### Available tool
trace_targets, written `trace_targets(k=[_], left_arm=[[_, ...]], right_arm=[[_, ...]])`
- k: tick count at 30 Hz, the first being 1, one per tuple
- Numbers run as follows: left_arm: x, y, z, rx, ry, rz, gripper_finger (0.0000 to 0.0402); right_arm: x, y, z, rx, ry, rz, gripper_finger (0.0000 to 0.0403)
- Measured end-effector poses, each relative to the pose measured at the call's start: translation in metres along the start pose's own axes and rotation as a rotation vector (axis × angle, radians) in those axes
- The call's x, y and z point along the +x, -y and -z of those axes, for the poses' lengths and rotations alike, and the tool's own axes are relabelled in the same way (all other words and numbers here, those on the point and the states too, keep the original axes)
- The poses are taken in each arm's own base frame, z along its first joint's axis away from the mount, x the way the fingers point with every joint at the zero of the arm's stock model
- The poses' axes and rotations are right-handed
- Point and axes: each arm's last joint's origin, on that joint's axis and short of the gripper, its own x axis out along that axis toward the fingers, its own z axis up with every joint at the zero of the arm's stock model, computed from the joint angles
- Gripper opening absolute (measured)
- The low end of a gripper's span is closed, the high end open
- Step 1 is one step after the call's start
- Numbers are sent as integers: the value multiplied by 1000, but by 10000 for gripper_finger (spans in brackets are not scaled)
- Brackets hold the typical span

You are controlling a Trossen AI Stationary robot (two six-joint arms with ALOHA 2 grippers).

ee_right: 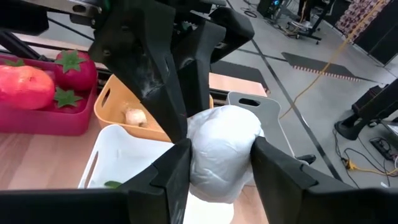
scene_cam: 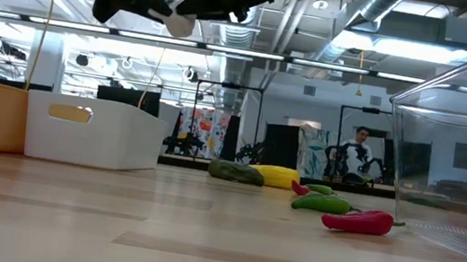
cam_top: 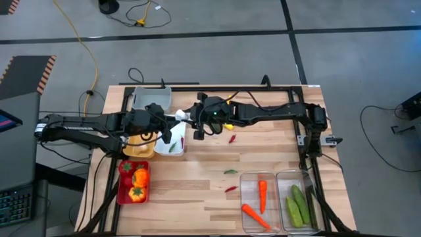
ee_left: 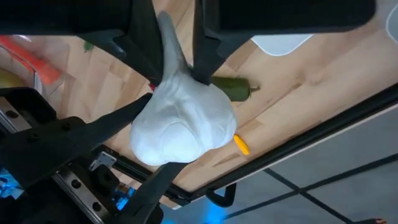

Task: Sort produce into baskets
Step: Put the white garlic into the yellow bin

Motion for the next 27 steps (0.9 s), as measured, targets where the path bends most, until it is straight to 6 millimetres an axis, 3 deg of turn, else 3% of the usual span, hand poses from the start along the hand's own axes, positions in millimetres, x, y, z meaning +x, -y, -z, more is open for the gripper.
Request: trace_targets(k=[17,27], left_arm=[[0,-1,1,36,-5,-15,40],[1,-4,2,40,-19,-36,40]], right_arm=[[0,0,0,3,-1,-1,204],[0,0,0,3,-2,-5,264]])
